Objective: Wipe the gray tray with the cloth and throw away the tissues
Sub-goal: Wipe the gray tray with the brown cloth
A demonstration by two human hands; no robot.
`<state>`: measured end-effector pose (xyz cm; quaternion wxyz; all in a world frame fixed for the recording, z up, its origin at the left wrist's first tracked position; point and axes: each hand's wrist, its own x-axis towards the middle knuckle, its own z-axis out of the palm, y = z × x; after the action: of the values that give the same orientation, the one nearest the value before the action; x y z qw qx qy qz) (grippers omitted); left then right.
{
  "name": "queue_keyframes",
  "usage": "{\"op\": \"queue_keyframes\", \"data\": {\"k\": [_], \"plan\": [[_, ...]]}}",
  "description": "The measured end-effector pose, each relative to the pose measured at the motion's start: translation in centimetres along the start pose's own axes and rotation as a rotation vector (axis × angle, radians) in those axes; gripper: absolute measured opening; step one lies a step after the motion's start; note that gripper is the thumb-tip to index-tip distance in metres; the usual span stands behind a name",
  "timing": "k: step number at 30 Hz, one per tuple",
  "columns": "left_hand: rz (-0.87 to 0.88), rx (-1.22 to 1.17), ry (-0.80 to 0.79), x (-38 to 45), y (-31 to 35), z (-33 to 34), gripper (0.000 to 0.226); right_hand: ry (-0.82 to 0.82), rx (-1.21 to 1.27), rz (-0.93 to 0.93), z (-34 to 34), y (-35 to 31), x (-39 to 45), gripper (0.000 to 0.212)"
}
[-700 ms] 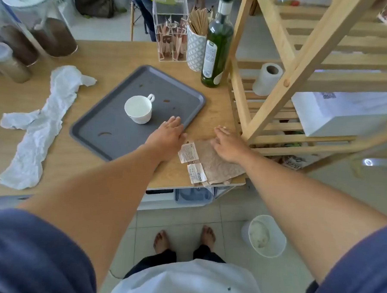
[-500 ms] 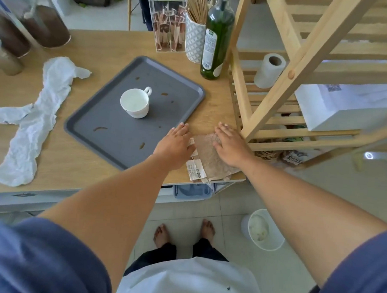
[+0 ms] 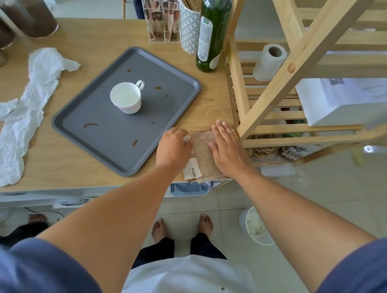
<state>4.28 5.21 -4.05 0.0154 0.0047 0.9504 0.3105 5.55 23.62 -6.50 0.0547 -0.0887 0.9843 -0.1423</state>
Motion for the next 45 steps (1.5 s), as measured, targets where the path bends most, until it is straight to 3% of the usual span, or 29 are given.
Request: {"op": "queue_keyframes", "data": {"k": [3,8,11,16,22,26,32,35,41,45], "plan": [[-0.098,-0.088,-0.017,0.2,0.1,0.2,0.026,0.023,-0.034,0.004,0.3,0.0,-0.5,0.062],[-0.116,-0.149,0.013,0.2,0.0,-0.1,0.024,0.046,0.017,0.037,0.2,-0.1,-0.8,0.059],[-0.11,-0.21,0.013,0.3,-0.2,-0.5,0.023,0.102,0.141,0.069,-0.2,-0.4,-0.2,0.054],[-0.099,-0.325,0.049,0.6,-0.6,-1.5,0.02,0.166,0.393,0.281,-1.0,-1.1,1.9,0.053],[-0.201,-0.426,0.11,0.7,-2.3,-3.6,0.007,0.317,0.534,0.275,-1.9,-2.3,4.7,0.027],[-0.279,-0.519,0.178,0.3,-2.5,-4.4,0.025,0.331,0.483,0.237,-2.4,-3.3,6.0,0.019],[-0.348,-0.561,0.177,1.3,-1.9,-4.5,0.004,0.364,0.383,0.168,-3.8,-3.2,8.0,0.015],[-0.339,-0.593,0.181,2.7,-1.1,-4.7,0.007,0.373,0.34,0.172,-5.1,-3.4,9.8,0.016],[-0.359,-0.462,0.175,6.3,-0.4,-4.9,0.022,0.396,0.247,0.166,-6.9,-3.7,13.7,0.018],[-0.355,-0.273,0.192,6.9,0.0,-4.1,0.014,0.351,0.211,0.157,-6.5,-3.9,15.3,0.02]]}}
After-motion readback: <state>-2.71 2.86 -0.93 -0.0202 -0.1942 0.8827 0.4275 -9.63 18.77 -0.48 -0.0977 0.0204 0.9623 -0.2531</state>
